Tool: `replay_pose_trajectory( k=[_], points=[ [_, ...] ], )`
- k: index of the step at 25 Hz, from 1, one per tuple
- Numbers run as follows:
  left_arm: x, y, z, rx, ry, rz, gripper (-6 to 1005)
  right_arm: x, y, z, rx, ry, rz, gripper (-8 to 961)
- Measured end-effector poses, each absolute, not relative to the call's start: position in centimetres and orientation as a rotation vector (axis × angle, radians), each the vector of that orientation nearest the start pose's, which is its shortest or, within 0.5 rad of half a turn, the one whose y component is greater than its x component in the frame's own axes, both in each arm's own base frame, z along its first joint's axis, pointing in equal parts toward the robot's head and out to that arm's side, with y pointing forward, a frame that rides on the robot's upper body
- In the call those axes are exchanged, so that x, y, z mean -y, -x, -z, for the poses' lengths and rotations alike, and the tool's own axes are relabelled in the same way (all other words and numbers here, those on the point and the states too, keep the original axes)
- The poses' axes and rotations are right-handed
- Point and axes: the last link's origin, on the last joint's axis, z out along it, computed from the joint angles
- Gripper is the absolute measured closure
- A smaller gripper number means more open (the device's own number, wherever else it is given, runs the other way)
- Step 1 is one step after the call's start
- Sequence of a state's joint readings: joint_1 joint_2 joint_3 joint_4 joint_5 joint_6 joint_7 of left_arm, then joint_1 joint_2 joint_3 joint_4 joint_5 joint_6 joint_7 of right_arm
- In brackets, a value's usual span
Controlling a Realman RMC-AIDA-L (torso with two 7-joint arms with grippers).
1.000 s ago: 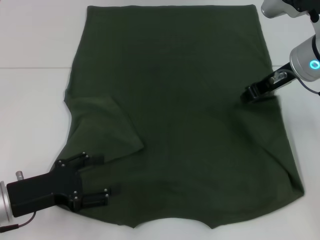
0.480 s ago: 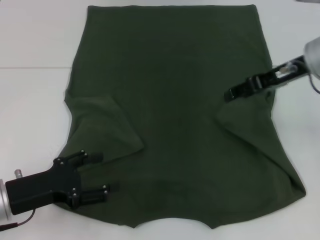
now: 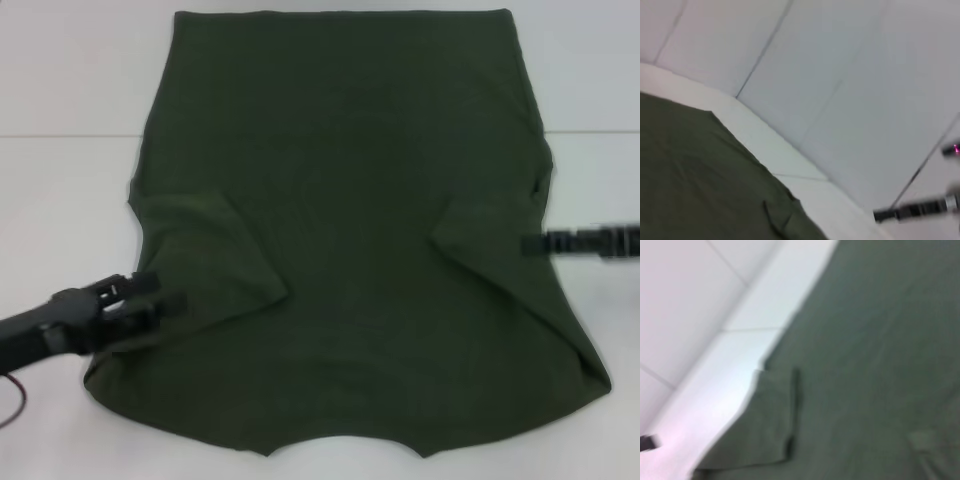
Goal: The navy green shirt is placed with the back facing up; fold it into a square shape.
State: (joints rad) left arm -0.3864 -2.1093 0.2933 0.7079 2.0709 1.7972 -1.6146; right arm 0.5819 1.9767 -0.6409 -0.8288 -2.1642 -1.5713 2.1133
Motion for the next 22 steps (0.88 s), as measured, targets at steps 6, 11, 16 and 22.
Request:
replay_pose_trajectory(
  k=[6, 11, 16, 22],
  points=[
    [-27.0, 31.7, -6.1, 1.586, 2.254, 1.045, 80, -30.8, -29.8, -4.3, -1.007, 2.632, -0.775, 205],
    [-26.8, 33.2, -8.2, 1.889, 2.111, 0.853, 79, -27.9, -30.2, -0.7, -0.671, 2.701, -0.792, 206],
    [-27.7, 34.5, -9.7, 2.077, 1.932, 0.663, 79, -27.1, -30.4, 1.1, -0.513, 2.725, -0.723, 202],
    [-29.6, 34.7, -8.4, 2.142, 1.900, 0.480, 80, -27.4, -30.3, 2.2, -0.456, 2.782, -0.652, 199]
  ],
)
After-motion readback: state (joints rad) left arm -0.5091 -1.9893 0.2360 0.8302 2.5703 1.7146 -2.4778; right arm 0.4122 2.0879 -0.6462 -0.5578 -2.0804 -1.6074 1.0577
